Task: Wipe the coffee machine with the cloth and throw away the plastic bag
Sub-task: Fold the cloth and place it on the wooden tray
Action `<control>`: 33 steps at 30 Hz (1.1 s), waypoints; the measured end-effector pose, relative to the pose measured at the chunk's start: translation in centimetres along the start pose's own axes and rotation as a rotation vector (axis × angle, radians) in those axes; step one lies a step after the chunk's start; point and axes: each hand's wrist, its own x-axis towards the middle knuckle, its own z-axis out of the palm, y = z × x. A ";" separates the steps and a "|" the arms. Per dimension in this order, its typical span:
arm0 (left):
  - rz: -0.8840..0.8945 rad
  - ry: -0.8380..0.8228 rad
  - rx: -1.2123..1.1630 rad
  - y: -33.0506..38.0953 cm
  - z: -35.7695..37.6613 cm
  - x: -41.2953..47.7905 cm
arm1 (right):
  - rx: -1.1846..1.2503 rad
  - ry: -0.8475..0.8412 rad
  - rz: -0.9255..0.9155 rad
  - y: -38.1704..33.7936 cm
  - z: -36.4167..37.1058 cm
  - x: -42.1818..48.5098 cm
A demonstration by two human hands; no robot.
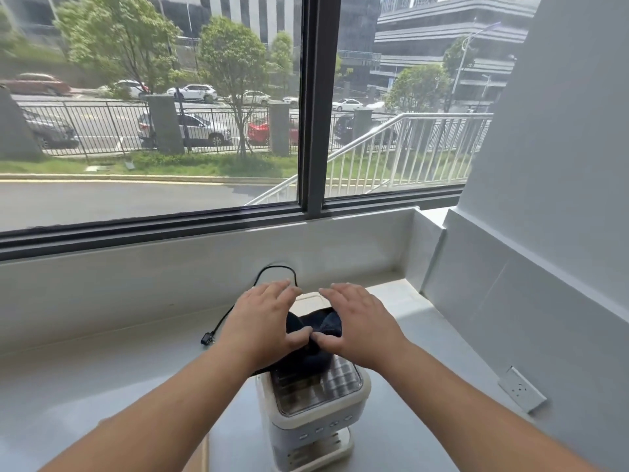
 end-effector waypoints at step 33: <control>0.139 -0.032 -0.188 -4.8 0.2 -0.8 | 0.104 0.038 0.040 -6.8 -0.6 1.2</control>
